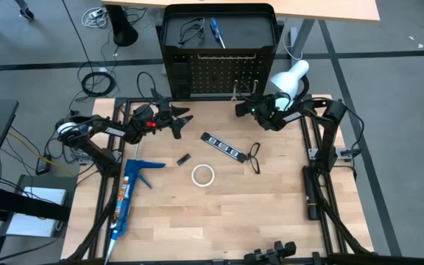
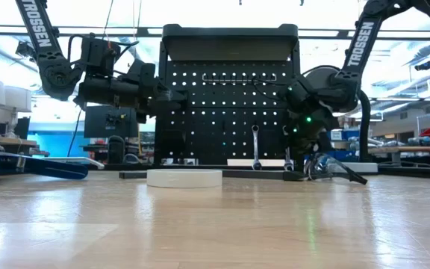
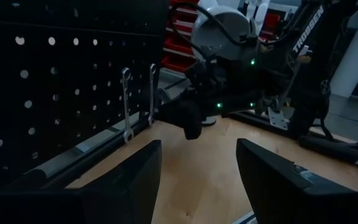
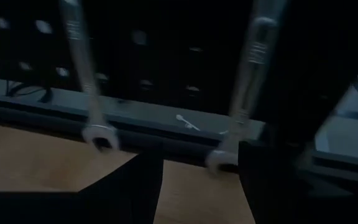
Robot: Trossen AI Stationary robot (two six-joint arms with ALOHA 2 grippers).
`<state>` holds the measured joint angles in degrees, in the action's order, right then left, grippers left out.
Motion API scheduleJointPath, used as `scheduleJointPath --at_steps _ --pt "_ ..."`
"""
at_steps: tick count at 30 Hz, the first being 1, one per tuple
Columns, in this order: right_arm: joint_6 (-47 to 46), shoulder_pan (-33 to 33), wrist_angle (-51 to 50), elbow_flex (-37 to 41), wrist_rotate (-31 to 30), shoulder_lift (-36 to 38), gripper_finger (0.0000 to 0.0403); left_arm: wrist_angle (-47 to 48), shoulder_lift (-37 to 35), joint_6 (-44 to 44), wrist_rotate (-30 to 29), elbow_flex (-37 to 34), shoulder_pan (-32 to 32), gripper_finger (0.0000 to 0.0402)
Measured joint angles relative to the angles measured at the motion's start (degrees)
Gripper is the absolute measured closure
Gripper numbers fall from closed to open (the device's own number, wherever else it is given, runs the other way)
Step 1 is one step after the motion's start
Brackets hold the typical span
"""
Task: Hang tools onto peg board
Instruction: Unhang the right wrench from the peg board
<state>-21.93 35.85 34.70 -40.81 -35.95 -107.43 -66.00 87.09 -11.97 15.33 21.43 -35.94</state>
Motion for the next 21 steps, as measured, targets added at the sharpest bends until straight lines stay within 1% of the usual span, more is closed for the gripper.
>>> scheduleJointPath --at_steps 5,10,13,17,21 --pt "1.1 -1.6 0.2 -1.1 -1.9 -1.1 0.0194 0.7 0.0 1.2 -0.1 0.0 0.0 0.0188" --pt "-6.5 -2.6 0.4 -1.1 -2.3 -1.1 0.0194 -0.2 0.0 1.2 -0.3 0.0 -0.1 0.0188" --pt "-7.9 -5.8 0.8 -1.1 -5.2 -1.1 0.0194 -0.2 0.0 1.2 -0.3 0.0 -0.1 0.0188" --pt "-7.0 -8.5 0.8 -1.1 -11.9 -1.1 0.0194 0.0 0.0 1.2 -0.3 0.0 -0.1 0.0188" --pt "-6.3 -7.6 0.4 -1.1 -11.5 -1.1 0.0194 -0.2 0.0 1.1 -0.2 0.0 -0.1 0.0188"
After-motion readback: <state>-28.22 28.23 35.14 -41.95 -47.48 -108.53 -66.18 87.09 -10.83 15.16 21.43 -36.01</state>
